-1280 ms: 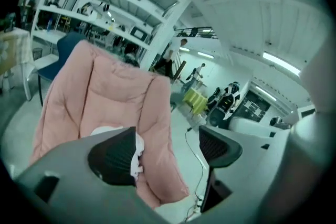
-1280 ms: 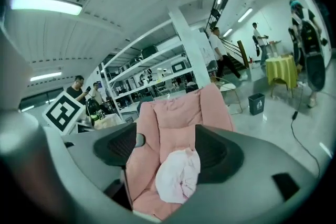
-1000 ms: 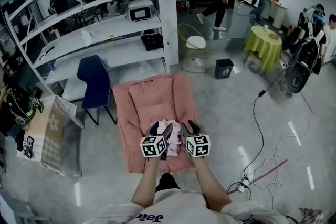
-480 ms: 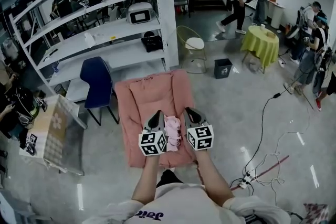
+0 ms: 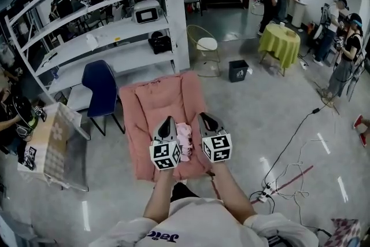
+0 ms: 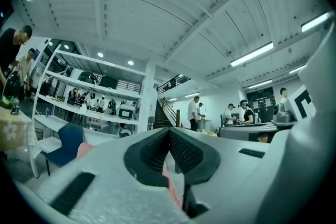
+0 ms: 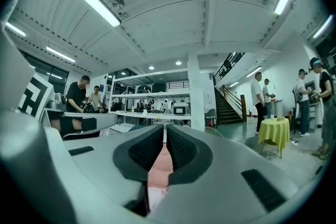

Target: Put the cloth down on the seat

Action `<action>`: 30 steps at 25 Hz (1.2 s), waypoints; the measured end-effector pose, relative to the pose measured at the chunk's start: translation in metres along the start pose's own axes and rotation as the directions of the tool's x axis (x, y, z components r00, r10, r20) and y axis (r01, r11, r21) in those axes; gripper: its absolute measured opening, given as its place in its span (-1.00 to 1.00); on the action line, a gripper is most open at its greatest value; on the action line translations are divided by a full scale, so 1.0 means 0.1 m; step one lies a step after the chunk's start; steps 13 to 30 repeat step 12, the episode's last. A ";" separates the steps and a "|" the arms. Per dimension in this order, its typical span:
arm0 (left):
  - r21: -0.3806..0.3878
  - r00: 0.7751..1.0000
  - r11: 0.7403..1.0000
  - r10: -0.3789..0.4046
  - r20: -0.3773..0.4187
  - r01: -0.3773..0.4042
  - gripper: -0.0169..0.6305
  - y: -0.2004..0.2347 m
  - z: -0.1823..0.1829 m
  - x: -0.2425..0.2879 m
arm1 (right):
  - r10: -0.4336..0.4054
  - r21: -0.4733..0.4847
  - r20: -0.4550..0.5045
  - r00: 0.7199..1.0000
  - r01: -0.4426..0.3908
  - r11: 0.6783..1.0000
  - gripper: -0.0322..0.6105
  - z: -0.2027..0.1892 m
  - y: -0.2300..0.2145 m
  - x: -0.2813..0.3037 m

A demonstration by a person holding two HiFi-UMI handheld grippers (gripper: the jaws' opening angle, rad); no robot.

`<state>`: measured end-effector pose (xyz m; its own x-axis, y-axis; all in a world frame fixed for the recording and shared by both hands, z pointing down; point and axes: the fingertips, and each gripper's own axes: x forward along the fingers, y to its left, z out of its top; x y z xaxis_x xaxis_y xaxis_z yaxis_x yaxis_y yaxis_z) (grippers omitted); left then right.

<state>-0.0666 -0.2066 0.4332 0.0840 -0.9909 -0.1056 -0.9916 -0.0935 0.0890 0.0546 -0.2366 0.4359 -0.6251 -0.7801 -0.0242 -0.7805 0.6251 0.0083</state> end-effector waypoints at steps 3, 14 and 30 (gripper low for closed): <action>0.002 1.000 1.000 -0.006 0.004 0.006 -0.90 -0.06 0.06 -0.01 | -0.013 -0.002 0.004 1.000 0.013 1.000 -0.80 0.03 -0.02 -0.05; -0.003 0.998 0.998 -0.062 -0.004 0.062 -0.90 -0.33 0.05 0.01 | -0.059 -0.002 -0.007 0.998 0.059 0.998 -0.80 0.02 -0.15 -0.25; -0.003 0.998 0.998 -0.062 -0.004 0.062 -0.90 -0.33 0.05 0.01 | -0.059 -0.002 -0.007 0.998 0.059 0.998 -0.80 0.02 -0.15 -0.25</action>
